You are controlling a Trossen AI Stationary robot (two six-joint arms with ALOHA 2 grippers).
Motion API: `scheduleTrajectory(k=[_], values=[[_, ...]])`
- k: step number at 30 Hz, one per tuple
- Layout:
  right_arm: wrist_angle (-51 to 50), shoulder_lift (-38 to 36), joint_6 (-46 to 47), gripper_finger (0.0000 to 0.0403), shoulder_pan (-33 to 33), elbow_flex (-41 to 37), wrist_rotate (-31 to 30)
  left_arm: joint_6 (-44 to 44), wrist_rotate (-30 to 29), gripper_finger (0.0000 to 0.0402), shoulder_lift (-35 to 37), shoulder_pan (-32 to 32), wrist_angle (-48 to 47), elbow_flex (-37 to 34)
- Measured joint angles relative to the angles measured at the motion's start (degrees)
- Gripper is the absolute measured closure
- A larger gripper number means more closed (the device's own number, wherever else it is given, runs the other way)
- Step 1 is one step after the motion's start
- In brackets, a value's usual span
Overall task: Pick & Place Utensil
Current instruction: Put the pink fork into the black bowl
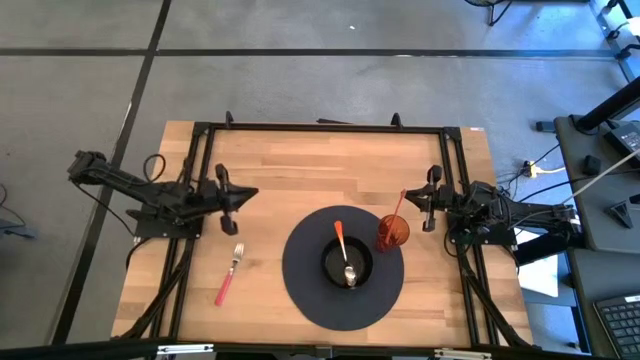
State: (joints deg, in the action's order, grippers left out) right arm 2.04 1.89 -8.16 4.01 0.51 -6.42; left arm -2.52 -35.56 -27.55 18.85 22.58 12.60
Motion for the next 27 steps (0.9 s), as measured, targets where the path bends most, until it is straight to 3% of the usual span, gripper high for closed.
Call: scheduleTrajectory(k=[4,8,15,27], values=[[0.0,0.0,-0.02,0.0379,-0.02,0.0,0.0,8.08,0.15,0.0401,-0.06,0.0,-2.49,-0.42],[0.0,0.0,0.11,0.0379,0.0,0.0,0.0,12.93,1.23,0.0399,-0.92,0.0,4.44,-4.63],[-0.01,0.0,0.17,0.0379,0.0,0.0,0.02,11.18,1.09,0.0399,-0.67,0.0,9.73,-10.44],[-0.04,0.0,0.11,0.0379,-0.01,0.0,0.02,10.05,1.08,0.0398,-0.66,0.25,10.22,-10.73]])
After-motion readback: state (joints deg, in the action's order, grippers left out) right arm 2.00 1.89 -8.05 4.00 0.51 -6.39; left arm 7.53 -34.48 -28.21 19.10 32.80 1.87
